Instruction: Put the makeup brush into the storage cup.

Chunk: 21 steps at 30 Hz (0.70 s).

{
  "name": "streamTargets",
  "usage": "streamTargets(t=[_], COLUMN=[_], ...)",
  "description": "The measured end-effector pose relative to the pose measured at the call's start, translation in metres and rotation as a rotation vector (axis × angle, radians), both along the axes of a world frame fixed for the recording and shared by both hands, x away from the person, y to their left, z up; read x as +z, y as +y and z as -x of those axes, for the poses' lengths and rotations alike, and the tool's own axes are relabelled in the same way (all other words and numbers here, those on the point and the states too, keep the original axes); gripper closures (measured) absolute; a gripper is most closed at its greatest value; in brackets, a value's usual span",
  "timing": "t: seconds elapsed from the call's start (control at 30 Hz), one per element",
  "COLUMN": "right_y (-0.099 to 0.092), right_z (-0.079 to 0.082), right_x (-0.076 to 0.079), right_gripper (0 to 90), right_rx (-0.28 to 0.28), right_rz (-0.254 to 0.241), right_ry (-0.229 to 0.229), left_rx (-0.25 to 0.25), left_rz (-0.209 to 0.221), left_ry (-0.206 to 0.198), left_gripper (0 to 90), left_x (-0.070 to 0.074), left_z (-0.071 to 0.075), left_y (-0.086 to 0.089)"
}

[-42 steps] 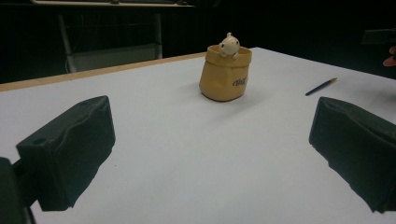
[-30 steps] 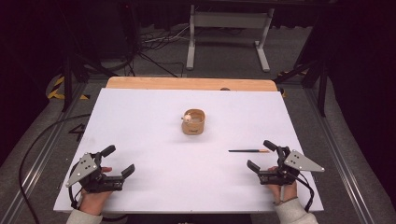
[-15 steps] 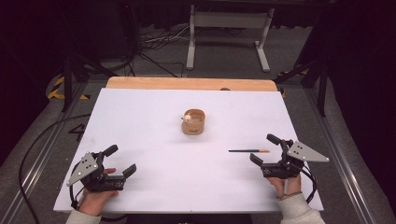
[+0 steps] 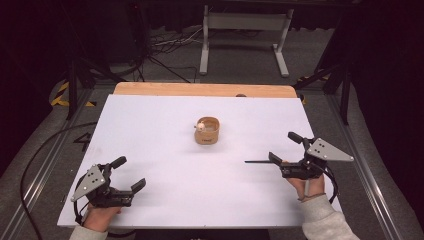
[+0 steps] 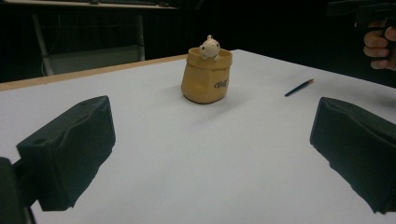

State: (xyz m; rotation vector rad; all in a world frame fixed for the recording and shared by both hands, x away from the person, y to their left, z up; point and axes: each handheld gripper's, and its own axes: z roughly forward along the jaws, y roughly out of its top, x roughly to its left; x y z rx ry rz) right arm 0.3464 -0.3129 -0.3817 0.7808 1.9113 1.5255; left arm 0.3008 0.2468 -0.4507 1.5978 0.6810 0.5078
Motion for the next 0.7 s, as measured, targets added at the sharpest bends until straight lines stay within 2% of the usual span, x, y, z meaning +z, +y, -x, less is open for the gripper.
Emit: streamTargets(t=[0.03,0.2,0.43,0.5,0.7], right_y=[0.001,0.005,0.006,0.005,0.005], right_z=[-0.002,-0.011,-0.02,-0.023,-0.033], right_x=[0.001,0.005,0.013,0.017,0.02], right_gripper=[3.2,3.0,3.2,5.6,10.8], right_rx=[-0.001,-0.007,-0.004,0.012,0.05], right_rz=[0.009,0.05,0.093,0.109,0.178], right_ry=[0.004,0.019,0.064,0.101,0.18], left_rx=[0.004,-0.005,-0.009,-0.014,-0.013], left_rz=[0.0,-0.026,-0.019,-0.024,-0.029], left_ry=[-0.011,-0.012,-0.005,0.005,-0.003], left_gripper=[1.1,1.1,1.5,1.5,1.7], left_x=[0.0,0.0,0.0,0.0,0.001], left_z=[0.001,0.001,0.001,0.001,0.001], left_y=[0.0,-0.002,-0.002,-0.002,-0.002])
